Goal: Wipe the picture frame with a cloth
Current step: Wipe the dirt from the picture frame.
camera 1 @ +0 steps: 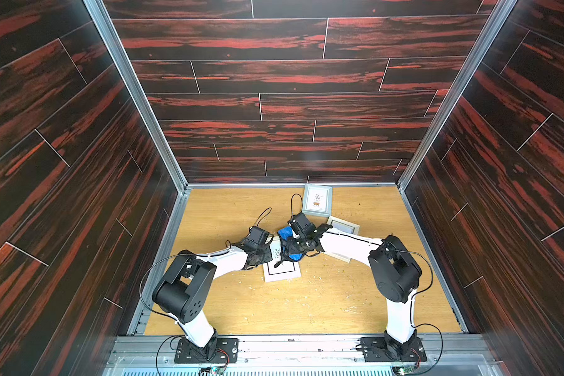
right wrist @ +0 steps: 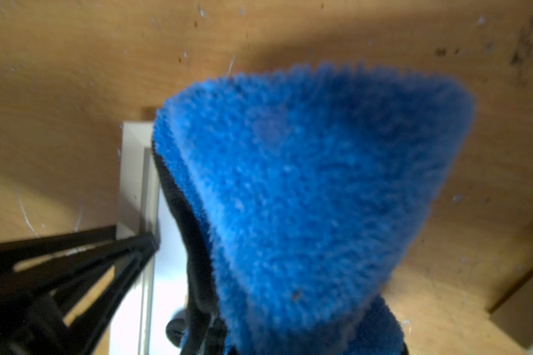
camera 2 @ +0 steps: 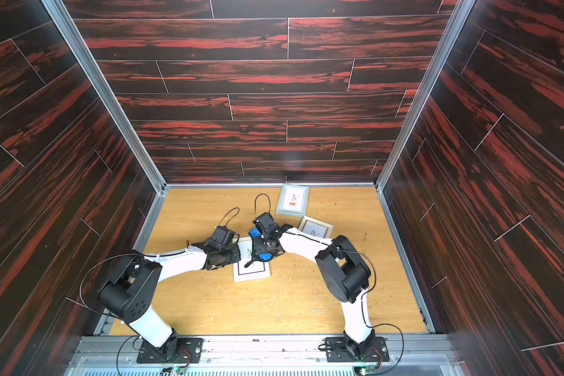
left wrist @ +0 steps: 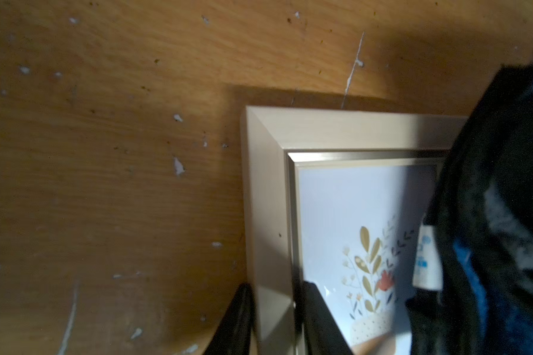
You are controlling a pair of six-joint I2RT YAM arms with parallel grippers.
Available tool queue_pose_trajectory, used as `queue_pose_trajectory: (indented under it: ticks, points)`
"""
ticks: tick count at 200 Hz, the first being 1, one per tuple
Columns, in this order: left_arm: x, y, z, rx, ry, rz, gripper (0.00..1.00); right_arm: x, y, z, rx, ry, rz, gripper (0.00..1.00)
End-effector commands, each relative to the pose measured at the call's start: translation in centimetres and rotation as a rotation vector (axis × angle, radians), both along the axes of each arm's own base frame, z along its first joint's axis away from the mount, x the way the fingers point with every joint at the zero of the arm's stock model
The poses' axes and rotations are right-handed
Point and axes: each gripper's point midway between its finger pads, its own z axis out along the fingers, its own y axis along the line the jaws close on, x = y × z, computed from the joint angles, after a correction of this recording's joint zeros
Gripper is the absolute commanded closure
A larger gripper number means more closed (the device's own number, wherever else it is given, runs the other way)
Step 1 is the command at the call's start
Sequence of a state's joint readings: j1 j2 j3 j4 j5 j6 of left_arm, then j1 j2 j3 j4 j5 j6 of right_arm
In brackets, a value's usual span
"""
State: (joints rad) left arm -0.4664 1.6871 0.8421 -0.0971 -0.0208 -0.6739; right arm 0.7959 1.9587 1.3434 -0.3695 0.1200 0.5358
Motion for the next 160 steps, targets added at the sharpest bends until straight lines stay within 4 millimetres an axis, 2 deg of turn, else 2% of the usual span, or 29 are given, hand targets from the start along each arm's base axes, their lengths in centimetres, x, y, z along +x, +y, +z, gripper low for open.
queue_pose_trajectory:
  ticks: [1, 15, 28, 53, 67, 81, 111, 123, 135, 160]
  points:
    - [-1.2, 2.3, -1.6, 0.073, 0.064, 0.073, 0.73, -4.9, -1.1, -0.9, -0.021, 0.099, 0.03, 1.0]
    - [-1.1, 2.1, -1.8, 0.064, 0.068, 0.077, 0.73, -6.8, -0.7, -0.8, 0.014, 0.125, 0.043, 1.0]
    - [-1.2, 2.0, -2.0, 0.056, 0.073, 0.08, 0.73, -7.9, 0.6, -0.5, 0.06, 0.144, 0.065, 1.0]
    - [-1.4, 1.9, -2.5, 0.031, 0.078, 0.095, 0.73, -8.8, 4.1, -0.2, 0.153, 0.19, 0.093, 1.0]
    - [-1.8, 2.0, -2.8, 0.022, 0.084, 0.111, 0.73, -8.6, 4.6, -0.6, 0.149, 0.193, 0.072, 1.0]
    - [-2.0, 2.1, -2.9, 0.011, 0.082, 0.125, 0.73, -7.8, 3.1, -1.6, 0.083, 0.187, 0.014, 1.0]
    - [-2.2, 2.1, -3.0, -0.007, 0.077, 0.14, 0.73, -5.9, -4.0, -3.0, -0.067, 0.155, -0.156, 1.0]
    - [-2.2, 2.0, -3.1, -0.007, 0.076, 0.14, 0.73, -5.6, -4.9, -2.7, -0.067, 0.143, -0.169, 1.0]
    - [-2.2, 1.9, -3.0, -0.007, 0.073, 0.14, 0.73, -5.9, -3.6, -2.3, -0.029, 0.156, -0.137, 1.0]
    - [-2.2, 1.9, -2.9, -0.007, 0.072, 0.143, 0.73, -7.6, 2.4, -2.0, 0.067, 0.196, -0.015, 1.0]
